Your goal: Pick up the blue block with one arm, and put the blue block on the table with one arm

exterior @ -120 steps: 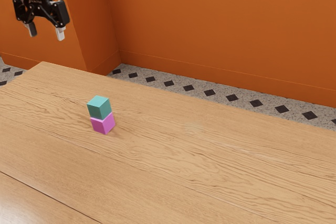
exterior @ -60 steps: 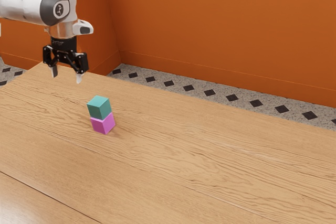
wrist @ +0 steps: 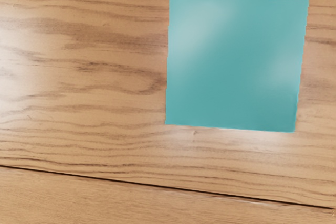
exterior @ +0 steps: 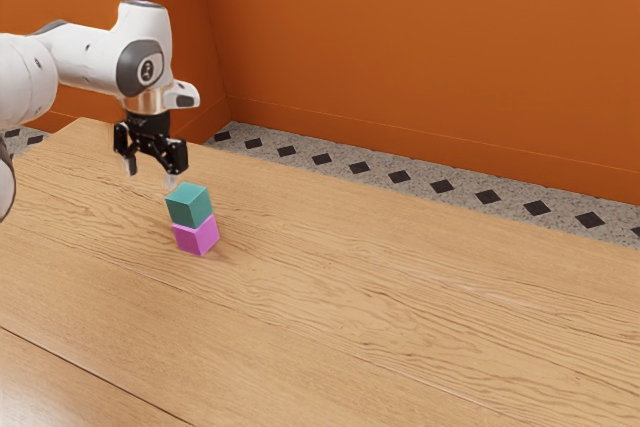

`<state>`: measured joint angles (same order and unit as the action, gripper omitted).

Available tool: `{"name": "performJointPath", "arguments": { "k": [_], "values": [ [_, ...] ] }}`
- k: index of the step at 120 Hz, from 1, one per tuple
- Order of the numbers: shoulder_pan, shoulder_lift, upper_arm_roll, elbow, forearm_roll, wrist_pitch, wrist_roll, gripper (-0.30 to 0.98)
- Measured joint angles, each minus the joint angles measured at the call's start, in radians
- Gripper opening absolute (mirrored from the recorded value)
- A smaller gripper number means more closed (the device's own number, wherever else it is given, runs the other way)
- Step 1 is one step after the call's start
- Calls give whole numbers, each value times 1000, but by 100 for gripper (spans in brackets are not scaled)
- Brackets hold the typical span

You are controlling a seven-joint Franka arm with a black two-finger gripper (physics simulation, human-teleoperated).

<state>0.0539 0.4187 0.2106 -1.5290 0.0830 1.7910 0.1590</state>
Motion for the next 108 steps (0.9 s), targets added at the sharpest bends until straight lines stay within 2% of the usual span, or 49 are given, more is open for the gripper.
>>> {"name": "performJointPath", "arguments": {
  "k": [30, 66, 108],
  "values": [
    [25, 87, -35, 59, -6, 20, 30, 69],
    [87, 184, -131, 164, -6, 26, 53, 69],
    [107, 236, -140, 166, -6, 39, 68, 69]
  ]
}}
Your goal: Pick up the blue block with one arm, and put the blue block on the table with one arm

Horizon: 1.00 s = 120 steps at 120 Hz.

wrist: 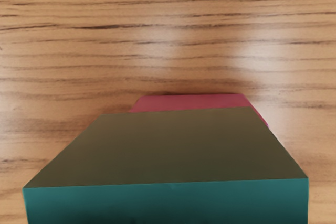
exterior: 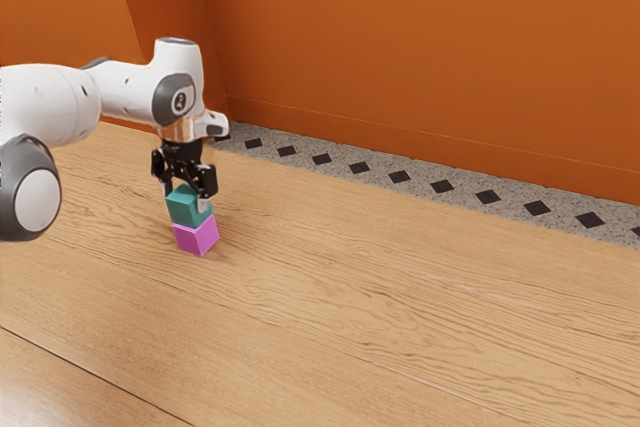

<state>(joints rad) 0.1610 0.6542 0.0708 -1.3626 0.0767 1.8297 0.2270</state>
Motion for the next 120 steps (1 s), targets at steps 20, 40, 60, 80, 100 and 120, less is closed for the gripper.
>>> {"name": "performJointPath", "arguments": {
  "k": [20, 40, 60, 80, 100, 120],
  "values": [
    [0, 11, 0, 6, -1, 6, 4, 64],
    [0, 18, -1, 6, -1, 10, 8, 53],
    [0, 18, -2, 7, -1, 13, 9, 45],
    [0, 15, -7, 16, -1, 14, 10, 42],
    [-1, 12, -48, 52, 1, 10, 11, 40],
    [-11, 17, -118, 76, 2, 11, 5, 40]
  ]
}}
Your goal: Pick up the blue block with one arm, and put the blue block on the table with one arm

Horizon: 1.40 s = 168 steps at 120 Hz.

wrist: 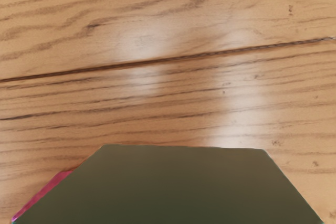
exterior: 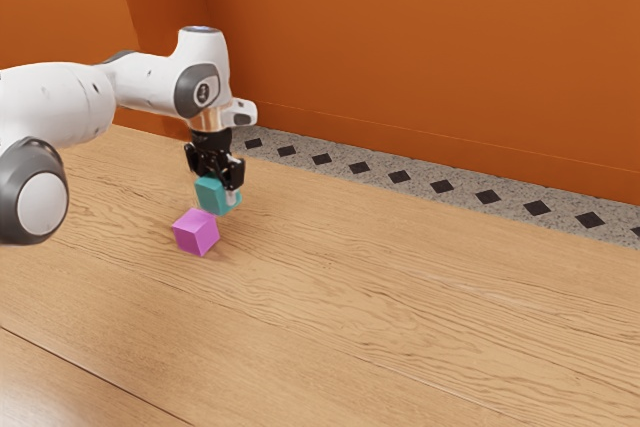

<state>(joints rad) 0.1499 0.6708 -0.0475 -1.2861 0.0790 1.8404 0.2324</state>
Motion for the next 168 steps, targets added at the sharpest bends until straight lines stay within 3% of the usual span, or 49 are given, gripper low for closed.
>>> {"name": "performJointPath", "arguments": {
  "k": [40, 82, 140, 168],
  "values": [
    [-25, 64, -55, -5, 6, 22, -28, 40],
    [-28, 48, -55, 24, 19, 16, -43, 62],
    [-71, -491, -43, -54, 100, -329, -82, 68],
    [-72, -550, -47, -195, 107, -351, -126, 68]
  ]
}}
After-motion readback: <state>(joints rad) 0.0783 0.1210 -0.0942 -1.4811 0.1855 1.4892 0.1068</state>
